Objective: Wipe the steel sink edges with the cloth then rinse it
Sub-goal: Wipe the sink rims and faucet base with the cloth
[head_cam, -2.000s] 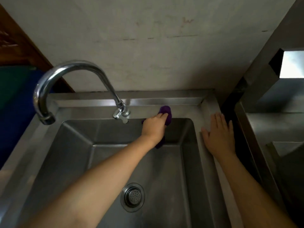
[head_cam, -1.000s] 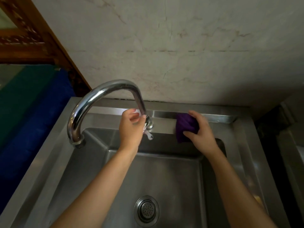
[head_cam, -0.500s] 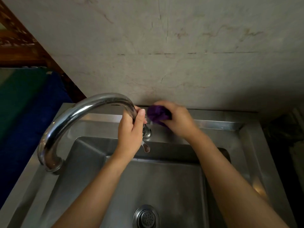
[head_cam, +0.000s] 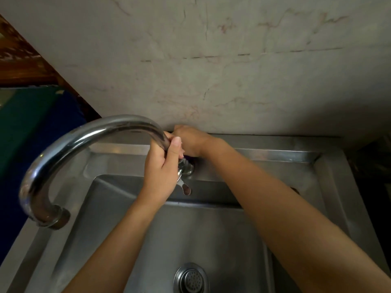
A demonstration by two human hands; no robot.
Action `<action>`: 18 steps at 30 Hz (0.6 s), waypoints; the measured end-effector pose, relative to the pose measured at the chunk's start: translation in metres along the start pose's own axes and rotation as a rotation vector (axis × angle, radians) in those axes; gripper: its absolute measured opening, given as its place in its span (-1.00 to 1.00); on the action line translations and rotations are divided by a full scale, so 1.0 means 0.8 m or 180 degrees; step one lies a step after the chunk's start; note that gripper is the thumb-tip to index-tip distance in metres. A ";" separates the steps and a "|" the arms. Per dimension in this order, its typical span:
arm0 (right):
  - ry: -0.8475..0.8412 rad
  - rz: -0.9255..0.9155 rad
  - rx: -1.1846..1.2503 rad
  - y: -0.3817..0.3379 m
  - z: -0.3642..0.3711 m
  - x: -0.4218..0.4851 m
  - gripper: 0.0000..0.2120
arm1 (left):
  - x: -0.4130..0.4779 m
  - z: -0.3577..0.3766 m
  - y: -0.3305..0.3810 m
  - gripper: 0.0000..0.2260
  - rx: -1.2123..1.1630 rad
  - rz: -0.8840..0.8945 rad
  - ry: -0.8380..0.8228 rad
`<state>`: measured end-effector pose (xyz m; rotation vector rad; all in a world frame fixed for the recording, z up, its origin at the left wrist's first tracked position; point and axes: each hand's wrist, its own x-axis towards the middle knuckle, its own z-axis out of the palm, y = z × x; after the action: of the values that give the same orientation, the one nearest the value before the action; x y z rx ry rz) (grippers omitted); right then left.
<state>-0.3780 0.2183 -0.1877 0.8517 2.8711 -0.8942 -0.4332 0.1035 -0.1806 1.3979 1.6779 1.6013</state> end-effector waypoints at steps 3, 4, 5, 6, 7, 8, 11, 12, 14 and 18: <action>0.0059 -0.0062 0.0126 0.018 0.005 -0.010 -0.80 | 0.006 -0.004 0.000 -0.84 0.0029 0.0015 -0.0112; 0.0133 -0.0095 0.0213 0.024 0.008 -0.017 -0.72 | 0.008 -0.005 0.001 -0.83 0.0029 0.0000 -0.0164; 0.0218 -0.0102 0.0294 0.031 0.012 -0.024 -0.63 | 0.010 -0.005 0.001 -0.83 0.0036 -0.0010 -0.0198; 0.0304 -0.0104 0.0336 0.037 0.016 -0.031 -0.56 | 0.011 -0.006 0.001 -0.83 0.0041 -0.0017 -0.0221; 0.0391 -0.0071 0.0343 0.041 0.020 -0.036 -0.52 | 0.012 -0.006 0.000 -0.83 0.0045 -0.0015 -0.0227; 0.0474 -0.0006 0.0349 0.046 0.025 -0.042 -0.51 | 0.012 -0.006 0.001 -0.83 0.0056 -0.0006 -0.0224; 0.0785 0.0208 0.0252 0.054 0.033 -0.060 -0.51 | 0.012 -0.004 0.002 -0.83 0.0052 -0.0009 -0.0193; 0.0837 0.0280 0.0157 0.059 0.034 -0.068 -0.51 | 0.012 -0.005 0.003 -0.83 0.0042 -0.0026 -0.0194; 0.0865 0.0390 -0.0060 0.068 0.034 -0.087 -0.51 | 0.013 -0.005 0.004 -0.82 0.0041 -0.0056 -0.0229; 0.1357 0.0435 -0.0481 0.075 0.038 -0.131 -0.57 | 0.014 -0.002 0.004 -0.81 0.0027 -0.0088 -0.0214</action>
<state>-0.2632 0.1917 -0.2262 1.3437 3.1178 -0.5252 -0.4379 0.1113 -0.1737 1.4106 1.6600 1.5172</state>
